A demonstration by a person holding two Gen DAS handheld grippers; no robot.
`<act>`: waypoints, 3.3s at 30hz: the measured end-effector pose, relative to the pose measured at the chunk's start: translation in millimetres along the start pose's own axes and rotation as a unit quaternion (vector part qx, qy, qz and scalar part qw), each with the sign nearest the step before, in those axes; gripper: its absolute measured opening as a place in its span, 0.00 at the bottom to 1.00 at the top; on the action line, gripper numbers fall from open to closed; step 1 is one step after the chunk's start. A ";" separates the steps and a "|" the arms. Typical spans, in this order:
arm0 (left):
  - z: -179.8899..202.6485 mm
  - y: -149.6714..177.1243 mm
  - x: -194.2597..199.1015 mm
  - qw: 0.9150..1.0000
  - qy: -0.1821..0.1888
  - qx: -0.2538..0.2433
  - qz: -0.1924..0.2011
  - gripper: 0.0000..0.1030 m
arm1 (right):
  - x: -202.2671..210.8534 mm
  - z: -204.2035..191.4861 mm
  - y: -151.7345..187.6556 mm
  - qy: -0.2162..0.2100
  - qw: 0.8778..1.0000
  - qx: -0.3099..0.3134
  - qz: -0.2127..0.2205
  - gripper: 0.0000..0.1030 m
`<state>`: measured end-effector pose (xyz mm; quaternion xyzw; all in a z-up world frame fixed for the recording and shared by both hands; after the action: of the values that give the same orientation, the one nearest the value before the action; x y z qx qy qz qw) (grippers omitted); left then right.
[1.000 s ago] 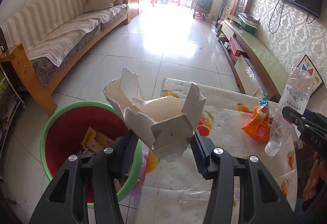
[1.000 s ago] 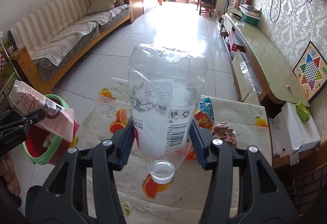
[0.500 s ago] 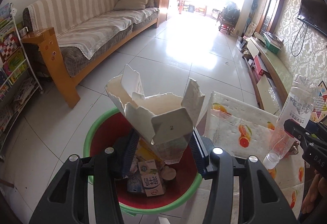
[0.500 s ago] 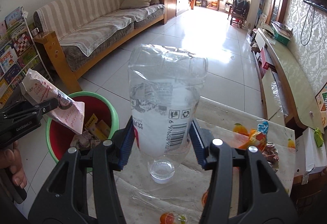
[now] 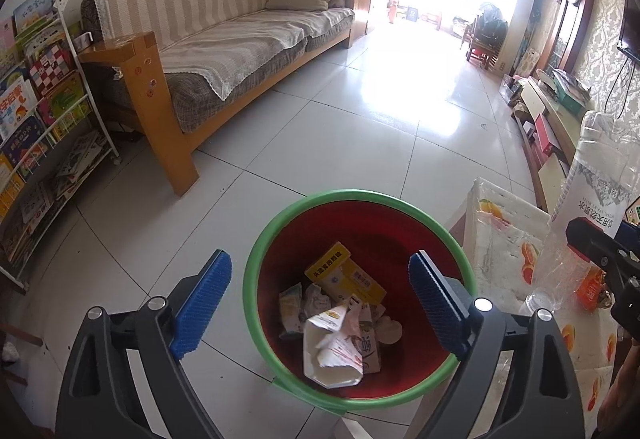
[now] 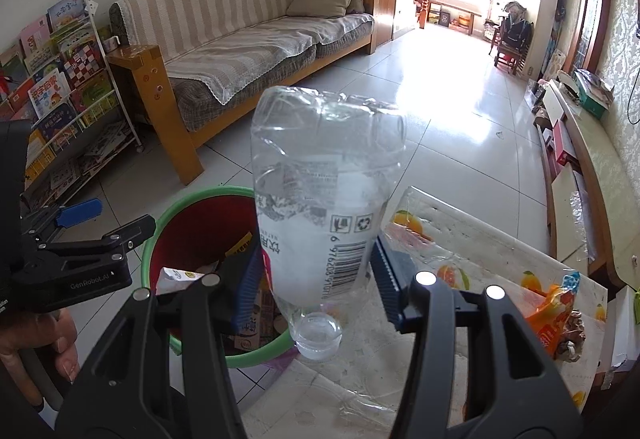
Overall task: Collect trash
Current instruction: 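Move the plastic bottle over the red bucket and open the right tool, then return both tools to the table and grasp the orange snack bag with the left tool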
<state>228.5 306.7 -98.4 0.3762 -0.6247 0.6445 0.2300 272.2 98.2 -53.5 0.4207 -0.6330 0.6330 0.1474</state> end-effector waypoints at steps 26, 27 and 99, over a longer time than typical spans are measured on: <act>-66.4 28.3 5.1 0.998 -0.024 0.052 -0.001 0.93 | -30.7 -83.6 7.4 -0.024 0.998 0.060 -0.007 0.96; -63.7 28.0 5.2 0.999 -0.023 0.050 0.001 0.93 | -29.3 -81.0 6.7 -0.023 0.998 0.058 -0.006 0.96; 496.3 5.8 -125.3 0.928 0.225 -0.279 -0.101 0.64 | 61.8 438.1 138.9 0.190 0.938 -0.290 0.004 0.96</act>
<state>398.7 -157.7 -230.4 0.2027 -0.6700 0.4850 0.5243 286.7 -350.1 -171.2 0.2290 -0.7509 0.4908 0.3779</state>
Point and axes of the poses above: each gripper's, at about its wrist camera, not at the fingertips, and x roughly against the way its jaws point, z to its right, y to its underside, the point moved 2 cm from there along -x, roughly the way its jaws point, and after that the axes turned 11 degrees about -x, right-handed, at the moved point
